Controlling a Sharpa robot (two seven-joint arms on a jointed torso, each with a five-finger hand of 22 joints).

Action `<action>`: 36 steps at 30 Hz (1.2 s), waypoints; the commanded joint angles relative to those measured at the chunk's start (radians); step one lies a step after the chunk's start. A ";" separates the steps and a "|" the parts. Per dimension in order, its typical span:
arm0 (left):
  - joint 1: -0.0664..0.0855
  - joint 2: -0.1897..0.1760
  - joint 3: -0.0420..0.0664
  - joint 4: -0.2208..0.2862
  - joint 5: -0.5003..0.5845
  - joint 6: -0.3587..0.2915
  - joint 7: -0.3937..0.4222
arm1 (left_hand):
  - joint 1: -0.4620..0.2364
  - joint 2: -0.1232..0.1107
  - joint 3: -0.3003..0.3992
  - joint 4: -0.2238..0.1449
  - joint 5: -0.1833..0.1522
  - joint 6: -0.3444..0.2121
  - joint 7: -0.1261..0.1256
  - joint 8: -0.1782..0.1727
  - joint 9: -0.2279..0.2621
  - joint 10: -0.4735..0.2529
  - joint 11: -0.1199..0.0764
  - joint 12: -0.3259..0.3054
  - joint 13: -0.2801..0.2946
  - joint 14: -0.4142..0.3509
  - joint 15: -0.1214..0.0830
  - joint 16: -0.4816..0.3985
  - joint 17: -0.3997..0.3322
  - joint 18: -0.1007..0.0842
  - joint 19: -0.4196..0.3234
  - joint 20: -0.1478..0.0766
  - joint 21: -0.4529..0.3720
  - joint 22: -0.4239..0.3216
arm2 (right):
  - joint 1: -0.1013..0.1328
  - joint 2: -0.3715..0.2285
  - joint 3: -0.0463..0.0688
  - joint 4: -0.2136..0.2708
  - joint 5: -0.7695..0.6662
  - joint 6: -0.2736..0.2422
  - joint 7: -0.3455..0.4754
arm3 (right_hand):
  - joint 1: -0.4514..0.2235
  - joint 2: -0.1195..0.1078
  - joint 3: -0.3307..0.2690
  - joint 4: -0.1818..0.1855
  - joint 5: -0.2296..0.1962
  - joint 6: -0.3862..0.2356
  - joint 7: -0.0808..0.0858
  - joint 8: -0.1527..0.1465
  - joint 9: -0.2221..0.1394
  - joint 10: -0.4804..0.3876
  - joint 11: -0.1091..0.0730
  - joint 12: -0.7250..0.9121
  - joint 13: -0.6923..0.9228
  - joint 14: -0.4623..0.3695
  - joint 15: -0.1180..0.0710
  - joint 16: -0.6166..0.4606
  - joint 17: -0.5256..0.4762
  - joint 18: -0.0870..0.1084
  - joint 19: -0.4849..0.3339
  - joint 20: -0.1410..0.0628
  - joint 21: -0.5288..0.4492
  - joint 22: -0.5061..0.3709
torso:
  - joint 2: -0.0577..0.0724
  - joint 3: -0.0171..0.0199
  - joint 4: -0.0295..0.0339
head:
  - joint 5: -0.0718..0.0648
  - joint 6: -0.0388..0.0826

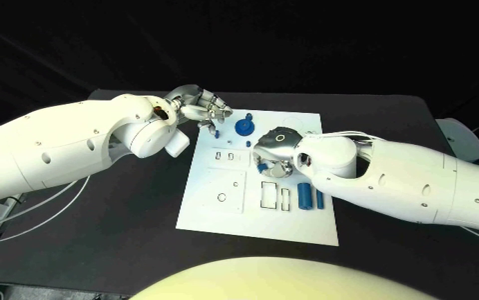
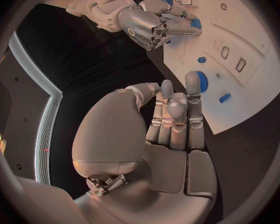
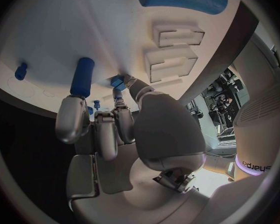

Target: Assemble the parts on the task board

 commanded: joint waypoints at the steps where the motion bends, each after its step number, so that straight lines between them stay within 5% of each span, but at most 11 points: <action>1: 0.000 0.002 0.001 0.000 -0.002 0.015 0.001 | 0.009 0.003 0.000 -0.004 -0.006 0.002 0.004 -0.004 -0.001 -0.003 0.004 -0.005 -0.001 0.003 0.003 0.007 0.001 0.013 0.005 0.000 -0.005 -0.002 | -0.006 -0.009 -0.003 0.005 0.007 -0.018 -0.016 | 0.008 0.034 0.024 0.000 0.009 0.012 -0.005 0.009 0.011 0.010 -0.005 0.010 0.050 0.091 -0.010 0.007 0.215 -0.011 0.013 -0.002 0.015 0.060 | 0.000 0.0003 0.0005 | 0.000 0.002; 12: 0.000 0.003 0.000 -0.003 -0.002 0.014 0.002 | 0.011 0.004 0.000 -0.005 -0.006 0.003 0.004 -0.004 -0.001 -0.003 0.004 -0.005 -0.002 0.003 0.003 0.008 0.002 0.013 0.005 0.000 -0.005 -0.002 | -0.007 -0.054 0.001 0.045 0.101 -0.260 0.001 | -0.018 0.015 0.063 0.008 0.044 0.008 0.000 0.011 0.013 0.023 -0.001 0.017 0.064 0.095 -0.009 0.015 0.226 -0.019 0.036 -0.004 0.053 0.086 | -0.002 0.0001 -0.0006 | 0.000 0.014; 20: -0.002 0.000 0.000 -0.002 -0.002 0.009 0.007 | 0.012 0.004 0.000 -0.006 -0.006 0.002 0.004 -0.004 -0.002 -0.003 0.004 -0.005 -0.003 0.002 0.003 0.007 0.000 0.013 0.005 0.000 -0.005 -0.002 | -0.006 -0.102 0.008 0.068 0.284 -0.438 0.109 | -0.026 0.001 0.068 0.010 0.047 0.007 0.002 0.012 0.014 0.021 0.001 0.015 0.062 0.095 -0.008 0.016 0.227 -0.020 0.038 -0.003 0.055 0.088 | -0.002 -0.0005 -0.0017 | 0.001 0.024; 36: -0.013 -0.014 -0.001 0.010 0.003 -0.002 0.047 | 0.029 0.011 0.007 -0.021 -0.004 -0.004 0.009 -0.014 -0.016 -0.007 0.007 -0.006 -0.013 -0.005 0.005 0.000 -0.009 0.012 0.005 0.000 -0.004 -0.002 | -0.008 -0.205 0.012 0.154 0.509 -0.629 0.256 | -0.032 -0.017 0.071 0.009 0.065 0.001 0.008 0.010 0.014 0.022 0.006 0.014 0.063 0.097 -0.003 0.021 0.236 -0.022 0.044 0.000 0.066 0.096 | -0.001 0.0016 -0.0029 | -0.006 0.061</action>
